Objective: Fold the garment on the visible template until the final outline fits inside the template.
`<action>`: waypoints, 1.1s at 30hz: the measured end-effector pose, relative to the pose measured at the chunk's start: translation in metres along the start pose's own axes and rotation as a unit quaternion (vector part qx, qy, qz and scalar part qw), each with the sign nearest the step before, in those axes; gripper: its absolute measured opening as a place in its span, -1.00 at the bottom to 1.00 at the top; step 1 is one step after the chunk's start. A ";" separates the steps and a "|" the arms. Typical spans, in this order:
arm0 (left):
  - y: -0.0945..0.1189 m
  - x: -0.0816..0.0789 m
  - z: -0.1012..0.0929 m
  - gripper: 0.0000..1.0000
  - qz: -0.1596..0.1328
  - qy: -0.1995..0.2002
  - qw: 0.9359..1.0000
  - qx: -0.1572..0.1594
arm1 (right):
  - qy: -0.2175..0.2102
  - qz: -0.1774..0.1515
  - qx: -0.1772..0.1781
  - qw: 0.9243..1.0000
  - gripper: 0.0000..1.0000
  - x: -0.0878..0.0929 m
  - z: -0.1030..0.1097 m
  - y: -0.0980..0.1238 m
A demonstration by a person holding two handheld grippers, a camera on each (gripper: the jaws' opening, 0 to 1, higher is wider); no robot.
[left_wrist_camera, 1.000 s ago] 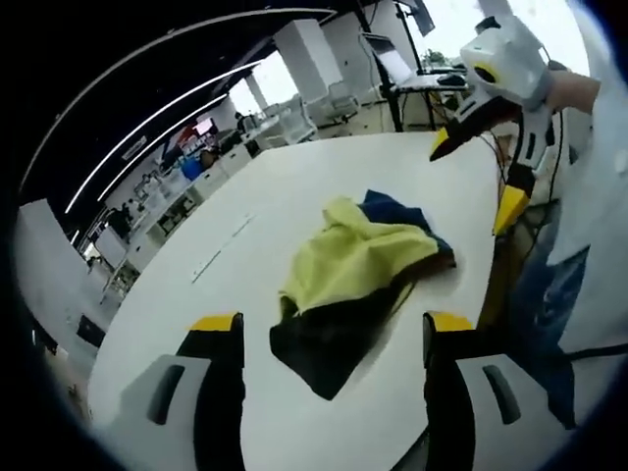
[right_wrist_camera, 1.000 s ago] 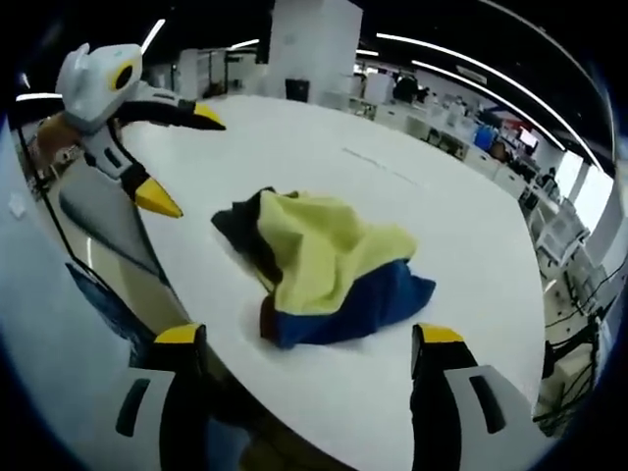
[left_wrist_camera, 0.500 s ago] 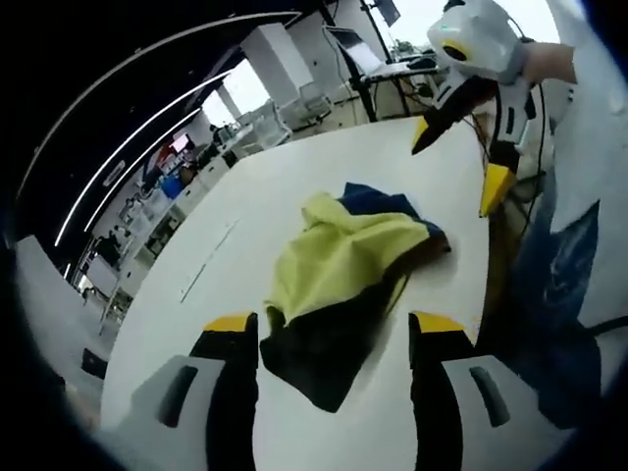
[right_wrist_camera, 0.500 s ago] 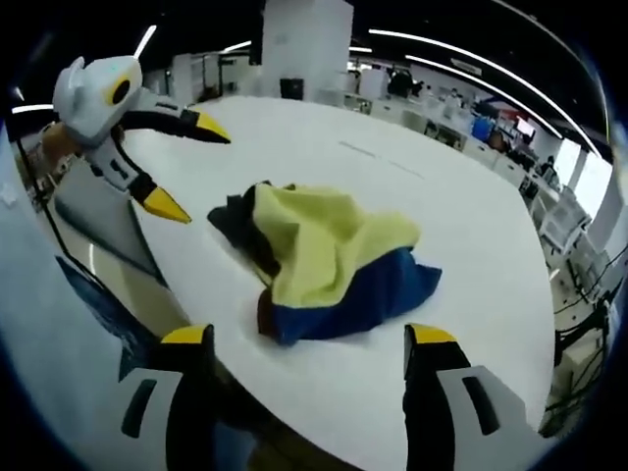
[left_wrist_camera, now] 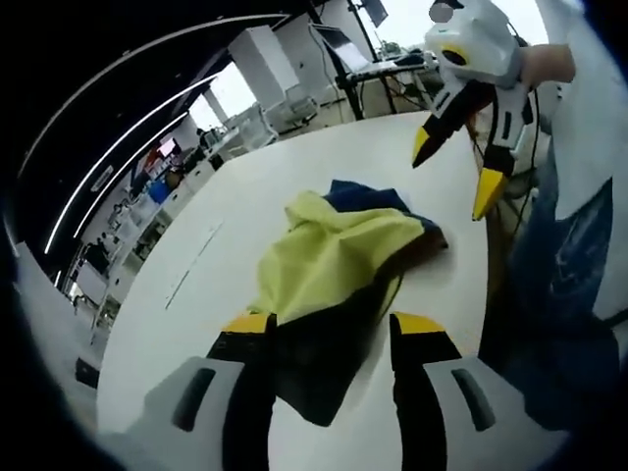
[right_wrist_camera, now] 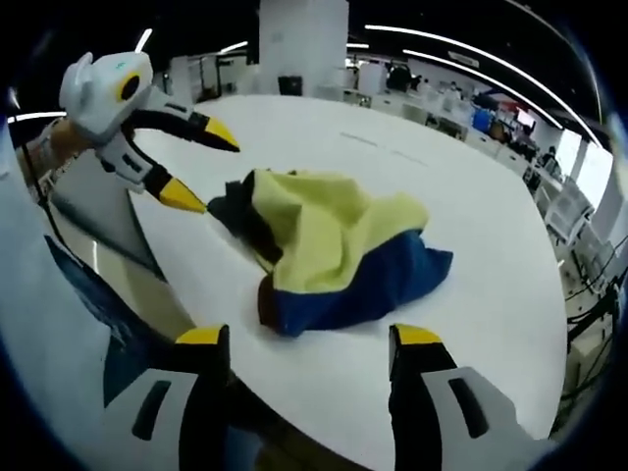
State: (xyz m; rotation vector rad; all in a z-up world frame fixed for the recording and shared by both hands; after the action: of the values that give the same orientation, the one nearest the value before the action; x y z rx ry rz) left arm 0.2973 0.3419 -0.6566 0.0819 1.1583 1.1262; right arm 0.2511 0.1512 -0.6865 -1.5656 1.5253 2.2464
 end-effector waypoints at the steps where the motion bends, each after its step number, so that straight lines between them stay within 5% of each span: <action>1: -0.001 0.001 0.000 -0.18 0.001 0.000 1.000 0.001 | -0.001 0.001 -0.001 1.000 0.29 0.001 0.001 -0.001; 11: -0.005 0.006 -0.005 -0.28 0.002 -0.006 1.000 0.008 | 0.001 0.000 -0.012 1.000 0.11 0.003 0.003 -0.009; 15: -0.006 0.004 -0.010 -0.32 -0.013 0.004 1.000 0.027 | 0.000 0.001 -0.018 1.000 0.04 0.005 0.006 -0.012; 25: -0.013 0.013 -0.027 -0.47 0.004 -0.033 0.997 0.063 | -0.002 0.000 -0.020 1.000 -0.05 0.006 0.008 -0.014; 33: -0.021 0.013 -0.031 -0.58 0.001 -0.020 0.996 0.087 | -0.013 -0.003 -0.018 1.000 -0.06 0.008 0.008 -0.015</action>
State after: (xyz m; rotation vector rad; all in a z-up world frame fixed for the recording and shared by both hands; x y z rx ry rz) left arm 0.2876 0.3264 -0.6918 0.2397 1.2185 1.0202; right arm 0.2489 0.1607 -0.7024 -1.5422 1.4787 2.2942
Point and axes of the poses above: the point that each gripper's makers call its tool centre point, and the gripper's own axes: y roughly backward along the fingers, z roughly to its left, x roughly out of its underside, the point moved 4 cm from there along y, roughly backward along the fingers, and after that the axes turned 7 degrees about -x, right-handed, at the moved point
